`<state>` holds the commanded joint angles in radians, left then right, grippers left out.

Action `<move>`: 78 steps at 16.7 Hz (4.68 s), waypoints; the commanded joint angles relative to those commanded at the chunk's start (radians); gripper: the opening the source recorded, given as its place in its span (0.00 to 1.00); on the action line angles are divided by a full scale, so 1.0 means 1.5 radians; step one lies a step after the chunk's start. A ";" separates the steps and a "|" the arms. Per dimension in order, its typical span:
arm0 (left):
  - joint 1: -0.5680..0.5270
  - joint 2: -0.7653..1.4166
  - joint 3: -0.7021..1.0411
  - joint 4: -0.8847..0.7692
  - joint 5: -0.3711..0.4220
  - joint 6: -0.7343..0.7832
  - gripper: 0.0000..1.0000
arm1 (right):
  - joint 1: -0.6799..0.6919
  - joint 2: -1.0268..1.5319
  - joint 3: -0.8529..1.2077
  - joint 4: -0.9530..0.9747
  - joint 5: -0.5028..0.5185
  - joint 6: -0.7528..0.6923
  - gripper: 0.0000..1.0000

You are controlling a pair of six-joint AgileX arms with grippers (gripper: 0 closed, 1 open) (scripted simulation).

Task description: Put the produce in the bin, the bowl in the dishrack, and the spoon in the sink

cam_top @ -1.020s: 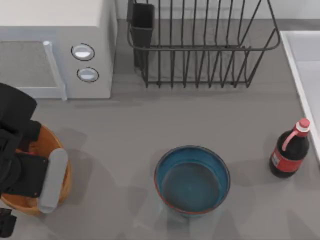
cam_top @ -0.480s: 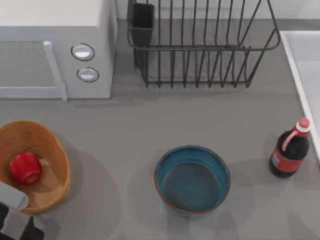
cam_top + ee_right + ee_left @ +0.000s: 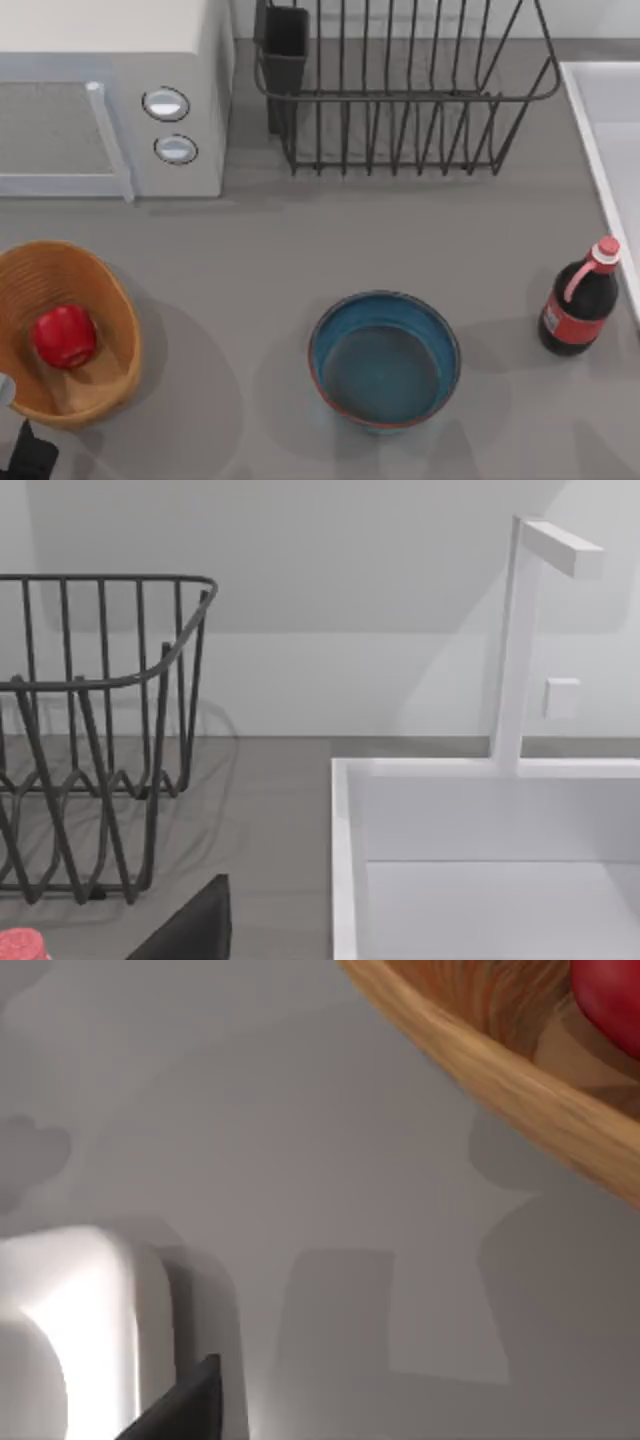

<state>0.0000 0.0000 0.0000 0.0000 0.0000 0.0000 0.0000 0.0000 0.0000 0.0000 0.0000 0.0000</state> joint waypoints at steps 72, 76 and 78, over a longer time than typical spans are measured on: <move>0.000 0.000 0.000 0.000 0.000 0.000 1.00 | 0.446 1.287 0.800 -0.560 0.001 0.456 0.00; 0.000 0.000 0.000 0.000 0.000 0.000 1.00 | 0.447 1.286 0.801 -0.561 0.001 0.457 0.00; 0.000 0.000 0.000 0.000 0.000 0.000 1.00 | 0.453 1.282 0.804 -0.571 0.003 0.452 0.00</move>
<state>0.0000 0.0000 0.0000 0.0000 0.0000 0.0000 0.6792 1.9231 1.2061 -0.8570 0.0044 0.6783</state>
